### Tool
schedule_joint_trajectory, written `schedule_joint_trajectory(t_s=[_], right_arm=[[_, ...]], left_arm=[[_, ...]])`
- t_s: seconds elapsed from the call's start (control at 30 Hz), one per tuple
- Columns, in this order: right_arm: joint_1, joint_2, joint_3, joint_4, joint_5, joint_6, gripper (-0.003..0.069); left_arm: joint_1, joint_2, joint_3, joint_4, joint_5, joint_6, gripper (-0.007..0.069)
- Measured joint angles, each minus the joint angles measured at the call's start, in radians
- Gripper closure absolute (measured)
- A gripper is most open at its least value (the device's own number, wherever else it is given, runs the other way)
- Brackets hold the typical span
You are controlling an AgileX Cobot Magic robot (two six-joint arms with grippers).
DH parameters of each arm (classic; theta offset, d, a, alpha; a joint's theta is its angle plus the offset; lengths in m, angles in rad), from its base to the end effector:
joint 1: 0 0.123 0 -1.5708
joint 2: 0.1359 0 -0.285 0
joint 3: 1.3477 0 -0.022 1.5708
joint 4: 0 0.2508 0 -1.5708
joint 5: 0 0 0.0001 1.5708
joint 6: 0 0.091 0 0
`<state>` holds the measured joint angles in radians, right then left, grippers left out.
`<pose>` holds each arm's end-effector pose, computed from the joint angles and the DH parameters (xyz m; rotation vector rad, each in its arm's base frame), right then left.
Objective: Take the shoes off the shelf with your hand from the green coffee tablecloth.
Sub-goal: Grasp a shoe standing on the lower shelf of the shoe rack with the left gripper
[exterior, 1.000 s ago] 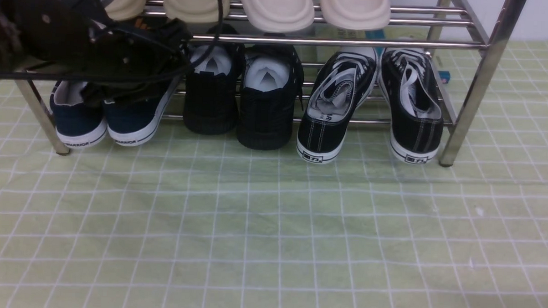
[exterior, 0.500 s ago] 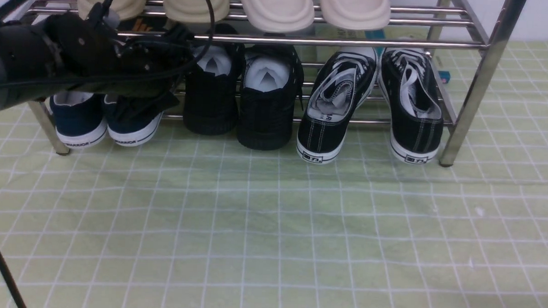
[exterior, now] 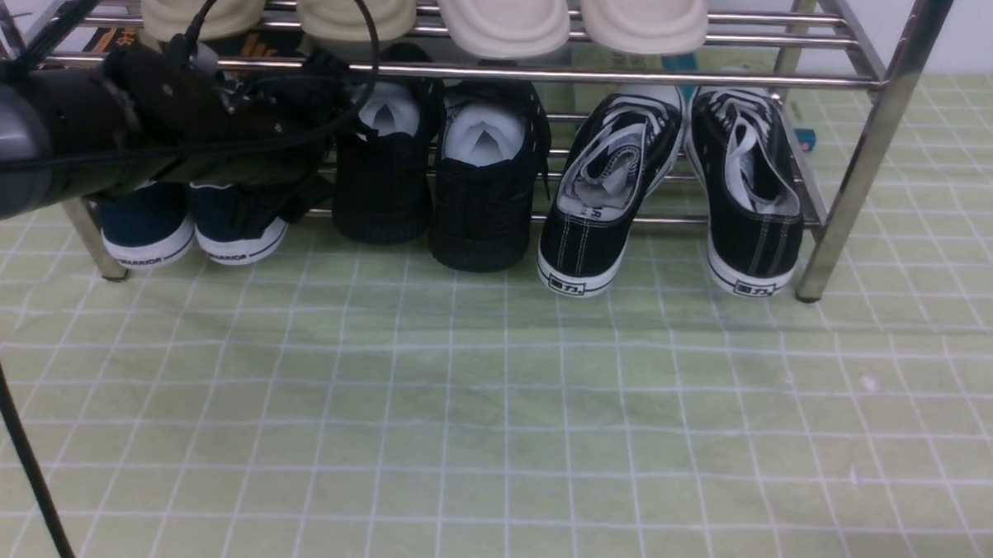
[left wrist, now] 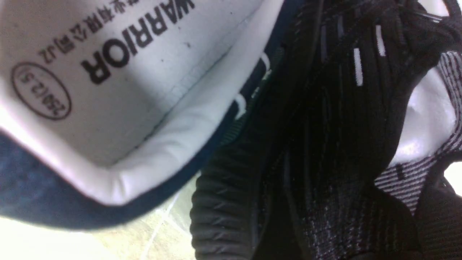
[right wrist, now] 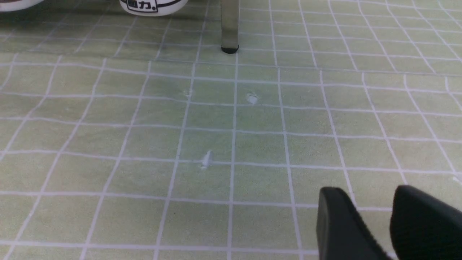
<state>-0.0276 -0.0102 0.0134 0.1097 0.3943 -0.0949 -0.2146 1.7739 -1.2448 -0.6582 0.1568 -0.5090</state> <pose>0.0520 0.0024 0.1740 0.0031 1.8788 0.0250 0.3961 -0.0953 0.2557 -0.9831 2.0507 -0.8768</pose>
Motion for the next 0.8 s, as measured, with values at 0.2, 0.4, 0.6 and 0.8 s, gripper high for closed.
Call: schedule_joint_trajectory(t_s=[0.2,0.4,0.6,0.8], right_arm=[[0.0,0.0,0.0,0.0,0.0,0.0,0.0419],[0.0,0.0,0.0,0.0,0.0,0.0,0.0419],[0.0,0.0,0.0,0.0,0.0,0.0,0.0419],[0.0,0.0,0.0,0.0,0.0,0.0,0.0419]], left_arm=[[0.0,-0.039,0.0,-0.003,0.012,0.02,0.0127],[0.0,-0.042,0.0,-0.028,-0.014,0.027,0.013],[0.0,0.01,0.0,-0.097,-0.021,0.027,0.013],[0.0,0.036,0.0,-0.135,-0.029,0.028,0.0142]])
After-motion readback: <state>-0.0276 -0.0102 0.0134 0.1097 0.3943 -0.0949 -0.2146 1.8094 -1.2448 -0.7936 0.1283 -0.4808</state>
